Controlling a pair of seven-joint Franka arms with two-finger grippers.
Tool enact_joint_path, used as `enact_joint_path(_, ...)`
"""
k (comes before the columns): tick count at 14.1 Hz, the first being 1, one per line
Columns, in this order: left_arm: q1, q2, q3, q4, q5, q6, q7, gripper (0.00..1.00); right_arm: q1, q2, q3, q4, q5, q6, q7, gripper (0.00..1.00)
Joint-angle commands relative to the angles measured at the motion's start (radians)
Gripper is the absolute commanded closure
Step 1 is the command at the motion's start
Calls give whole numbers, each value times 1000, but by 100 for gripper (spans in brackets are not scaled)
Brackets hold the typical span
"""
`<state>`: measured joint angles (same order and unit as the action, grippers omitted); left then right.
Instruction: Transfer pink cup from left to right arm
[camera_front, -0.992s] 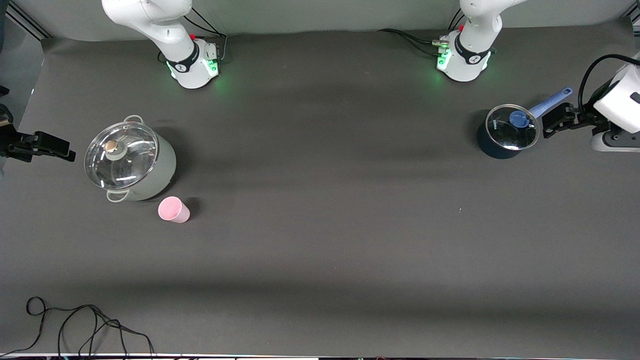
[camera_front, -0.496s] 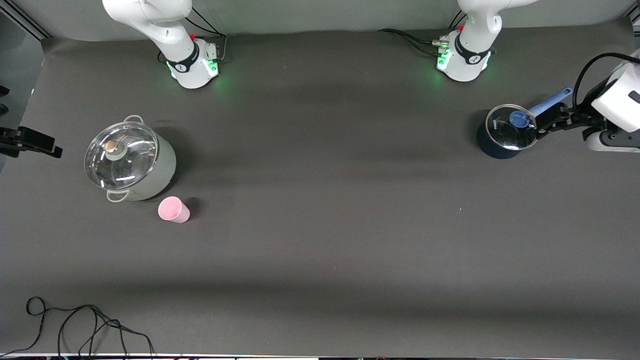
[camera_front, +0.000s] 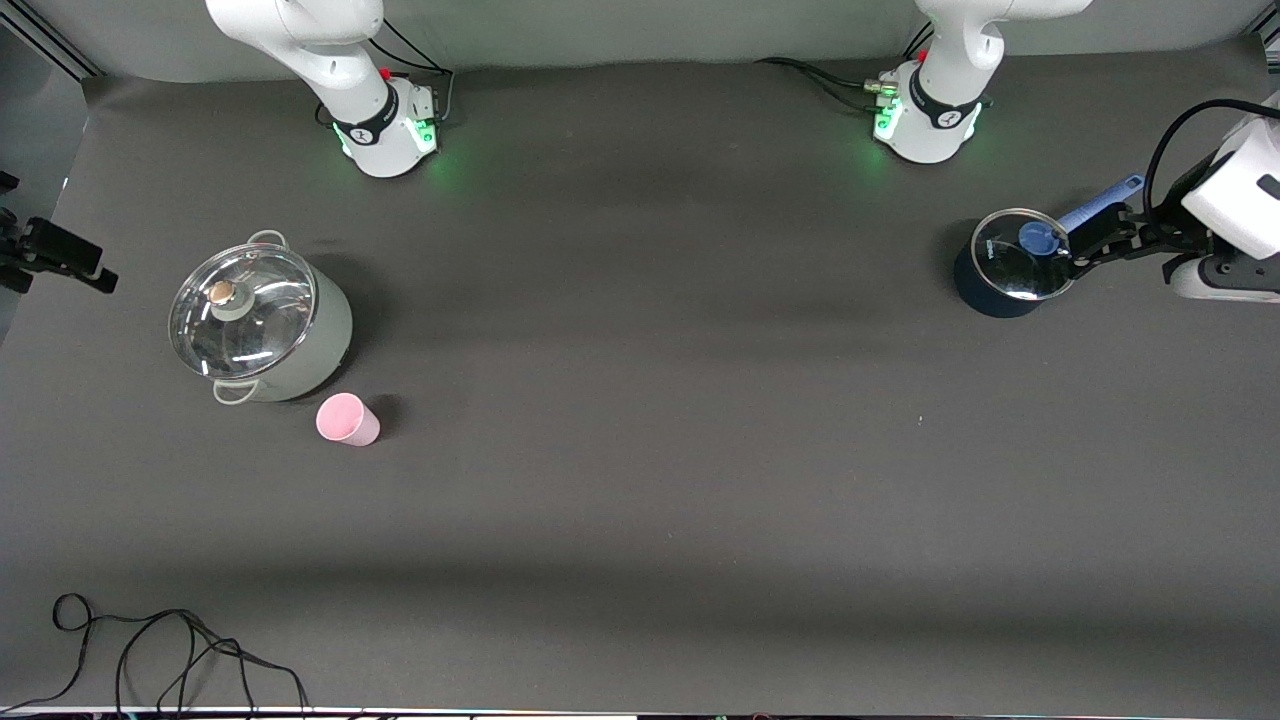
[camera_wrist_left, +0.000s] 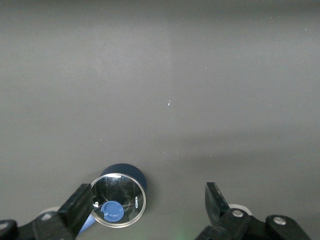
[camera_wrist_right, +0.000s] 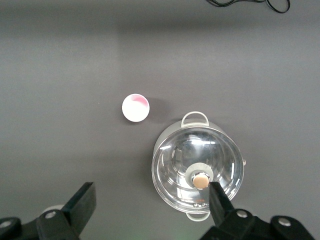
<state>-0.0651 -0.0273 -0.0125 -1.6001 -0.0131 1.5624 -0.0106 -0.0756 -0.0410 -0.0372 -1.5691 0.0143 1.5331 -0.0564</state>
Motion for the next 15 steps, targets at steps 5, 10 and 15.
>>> enact_joint_path(5, -19, -2, 25, 14, 19, -7, 43, 0, -12, 35, 28, 17, -8, 19, -7, 0)
enact_joint_path(10, -19, 0, 23, 11, 53, -13, 44, 0, -4, 56, 28, 43, -7, 15, -2, 0)
enact_joint_path(15, -19, 6, 22, 3, 51, -13, 41, 0, -4, 59, 28, 55, -8, 13, -2, 0)
